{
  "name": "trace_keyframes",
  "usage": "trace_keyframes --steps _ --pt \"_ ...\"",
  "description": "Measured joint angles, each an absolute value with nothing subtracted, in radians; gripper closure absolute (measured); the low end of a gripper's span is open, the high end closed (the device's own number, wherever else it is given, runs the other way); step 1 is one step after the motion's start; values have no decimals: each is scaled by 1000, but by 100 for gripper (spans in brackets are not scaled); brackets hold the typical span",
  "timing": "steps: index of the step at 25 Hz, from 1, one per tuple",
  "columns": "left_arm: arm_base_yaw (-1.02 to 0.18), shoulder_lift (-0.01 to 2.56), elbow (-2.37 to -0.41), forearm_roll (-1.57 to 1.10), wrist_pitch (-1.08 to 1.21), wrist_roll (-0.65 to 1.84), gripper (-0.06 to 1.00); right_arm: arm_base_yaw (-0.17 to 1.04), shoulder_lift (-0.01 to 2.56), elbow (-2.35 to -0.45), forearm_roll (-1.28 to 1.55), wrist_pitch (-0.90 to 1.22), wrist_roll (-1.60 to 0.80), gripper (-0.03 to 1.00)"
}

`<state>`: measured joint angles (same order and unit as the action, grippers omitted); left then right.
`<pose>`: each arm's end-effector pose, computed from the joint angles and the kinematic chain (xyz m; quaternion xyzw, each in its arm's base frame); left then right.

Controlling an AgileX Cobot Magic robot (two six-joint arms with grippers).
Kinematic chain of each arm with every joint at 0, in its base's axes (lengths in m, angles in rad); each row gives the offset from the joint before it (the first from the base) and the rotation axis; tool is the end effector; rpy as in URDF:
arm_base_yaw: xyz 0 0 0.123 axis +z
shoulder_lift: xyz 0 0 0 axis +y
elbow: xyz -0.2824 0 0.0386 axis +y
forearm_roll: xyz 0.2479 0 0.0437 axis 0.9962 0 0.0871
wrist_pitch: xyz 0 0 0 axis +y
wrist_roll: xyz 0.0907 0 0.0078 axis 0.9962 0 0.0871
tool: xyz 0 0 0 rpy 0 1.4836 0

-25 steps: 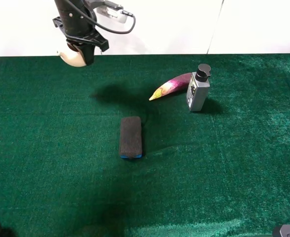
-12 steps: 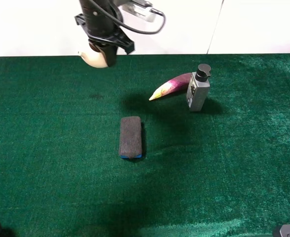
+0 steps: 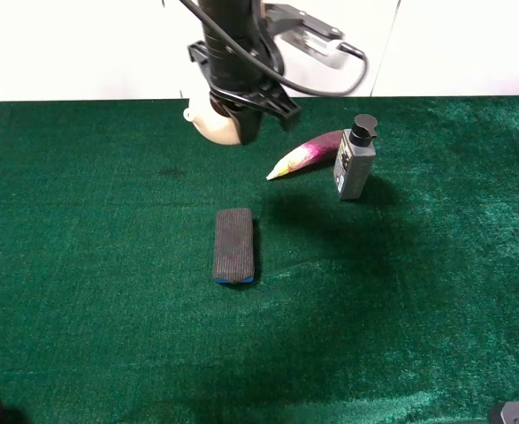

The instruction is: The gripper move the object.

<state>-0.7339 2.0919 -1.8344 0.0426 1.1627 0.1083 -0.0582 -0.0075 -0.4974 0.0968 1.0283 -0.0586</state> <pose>0.3338 -0.2962 0.2394 0.4113 0.9035 -0.0171 0.1191 -0.0042 0.0078 0.2794 -0.0014 0.8424 0.0170 0.5386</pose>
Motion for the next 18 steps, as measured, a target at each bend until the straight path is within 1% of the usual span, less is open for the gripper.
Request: trace_keyframes --steps 11,18 --pt "-872 2092 -1834 9 1163 75 87 -58 -8 -497 97 1028 -59 28" --pt "-939 2130 -1835 -15 1163 70 87 -58 -8 -497 97 1028 -59 28"
